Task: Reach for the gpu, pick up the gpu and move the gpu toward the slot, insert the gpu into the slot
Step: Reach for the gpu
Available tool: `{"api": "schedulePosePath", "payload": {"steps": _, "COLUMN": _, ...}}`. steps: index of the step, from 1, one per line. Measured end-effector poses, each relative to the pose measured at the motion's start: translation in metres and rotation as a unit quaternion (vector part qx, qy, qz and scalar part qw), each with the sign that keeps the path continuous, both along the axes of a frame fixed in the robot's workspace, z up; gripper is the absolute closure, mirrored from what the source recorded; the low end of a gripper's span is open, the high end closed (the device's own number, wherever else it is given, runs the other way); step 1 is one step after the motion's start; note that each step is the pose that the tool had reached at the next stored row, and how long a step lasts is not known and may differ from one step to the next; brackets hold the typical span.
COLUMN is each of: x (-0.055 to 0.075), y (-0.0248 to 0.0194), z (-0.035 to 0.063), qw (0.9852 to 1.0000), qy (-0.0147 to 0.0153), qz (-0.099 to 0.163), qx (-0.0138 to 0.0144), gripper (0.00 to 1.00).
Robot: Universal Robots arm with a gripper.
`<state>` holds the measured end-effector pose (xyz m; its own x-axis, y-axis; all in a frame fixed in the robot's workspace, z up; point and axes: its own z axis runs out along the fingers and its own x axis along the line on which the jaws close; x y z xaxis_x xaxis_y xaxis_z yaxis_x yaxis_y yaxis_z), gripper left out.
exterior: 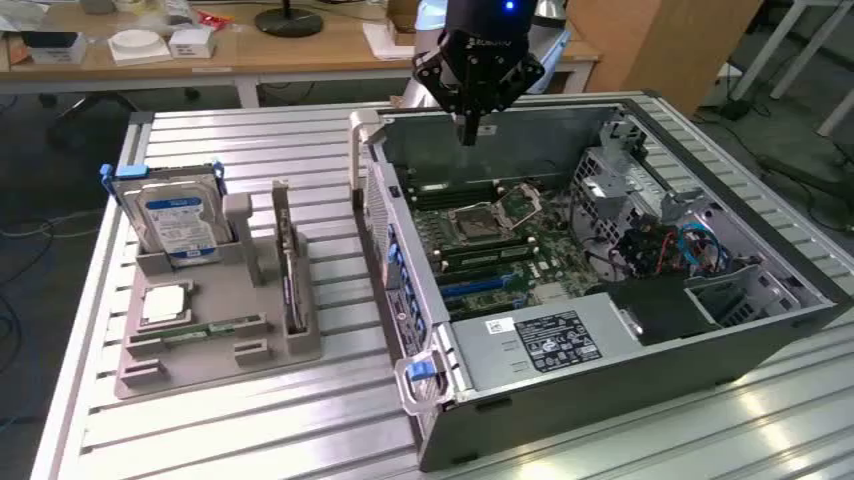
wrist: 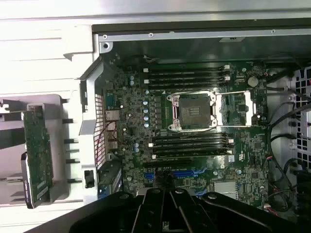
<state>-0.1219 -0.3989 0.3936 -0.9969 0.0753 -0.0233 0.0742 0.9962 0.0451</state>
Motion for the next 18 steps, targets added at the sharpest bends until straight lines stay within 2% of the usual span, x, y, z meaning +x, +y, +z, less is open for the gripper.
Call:
{"api": "schedulePosePath", "payload": {"steps": 5, "x": -0.003, "y": 0.0000, "z": 0.0002, "qw": 1.0000, "qy": 0.0001, "qz": 0.000, "qx": -0.0002, "gripper": 0.90}}
{"api": "schedulePosePath", "payload": {"steps": 18, "x": -0.040, "y": 0.0000, "z": -0.0005, "qw": 1.0000, "qy": 0.0002, "qz": 0.000, "qx": 0.0000, "gripper": 0.90}}
